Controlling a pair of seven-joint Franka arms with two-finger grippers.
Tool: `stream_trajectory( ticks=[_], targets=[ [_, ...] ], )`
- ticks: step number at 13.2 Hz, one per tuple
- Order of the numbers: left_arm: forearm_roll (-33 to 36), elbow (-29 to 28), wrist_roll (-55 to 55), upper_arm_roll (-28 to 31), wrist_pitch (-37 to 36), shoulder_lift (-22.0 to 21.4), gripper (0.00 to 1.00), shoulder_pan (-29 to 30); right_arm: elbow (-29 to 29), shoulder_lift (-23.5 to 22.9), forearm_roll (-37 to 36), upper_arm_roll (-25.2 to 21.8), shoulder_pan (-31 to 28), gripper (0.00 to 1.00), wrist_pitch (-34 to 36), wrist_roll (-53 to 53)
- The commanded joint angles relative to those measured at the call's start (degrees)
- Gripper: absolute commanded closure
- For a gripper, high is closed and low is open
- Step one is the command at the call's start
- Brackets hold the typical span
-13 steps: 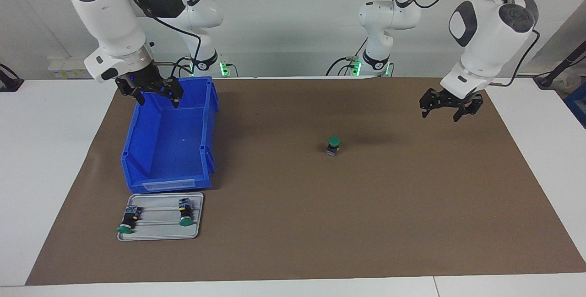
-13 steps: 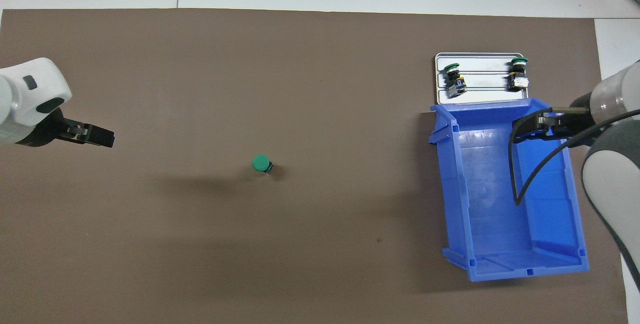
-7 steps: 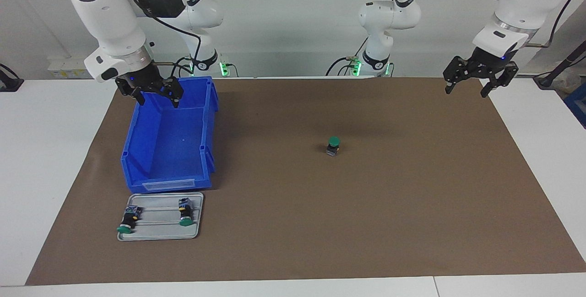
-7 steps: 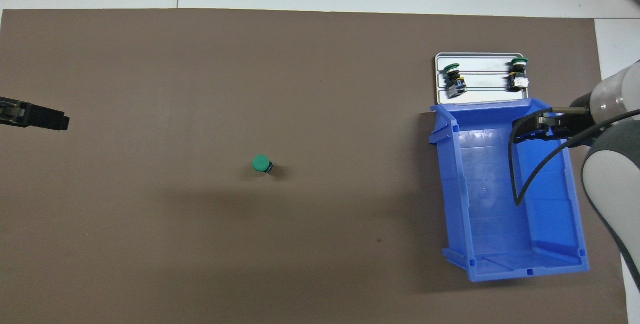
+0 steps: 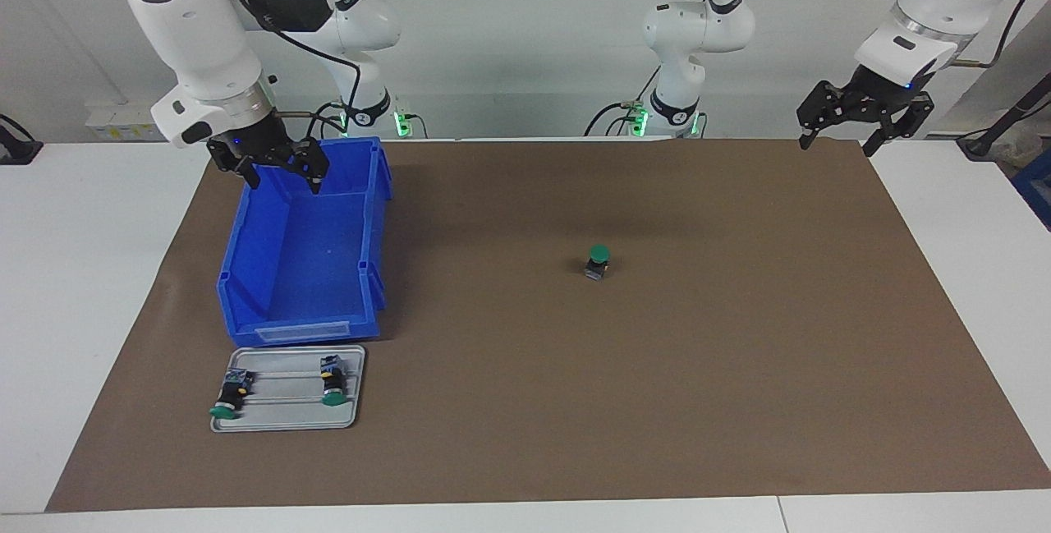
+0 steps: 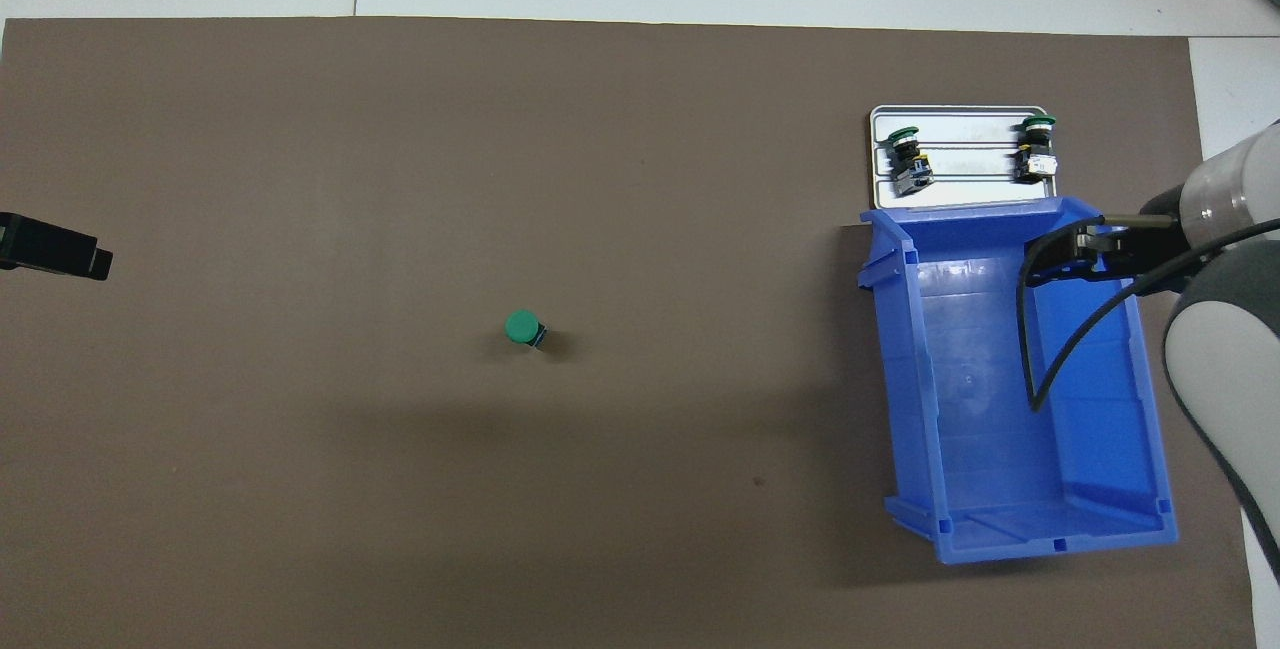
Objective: Place and press button with both arms
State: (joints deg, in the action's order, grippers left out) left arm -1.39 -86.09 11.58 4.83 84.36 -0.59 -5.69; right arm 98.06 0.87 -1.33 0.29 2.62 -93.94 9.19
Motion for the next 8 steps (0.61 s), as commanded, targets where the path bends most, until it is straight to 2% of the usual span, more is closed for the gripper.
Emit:
stream_trajectory(
  ticks=[1,8],
  targets=[
    [-0.54,-3.99,-0.25,-0.34,0.1,-2.75,0.0,0.68,0.02,0.09,0.01,0.33,-0.43,0.0,0.16,-1.37],
    [-0.54,-3.82,0.11,-0.17,-0.33,-2.75,0.0,0.95,0.02,0.09,0.01,0.33,-0.43,0.0,0.16,-1.37]
  ],
)
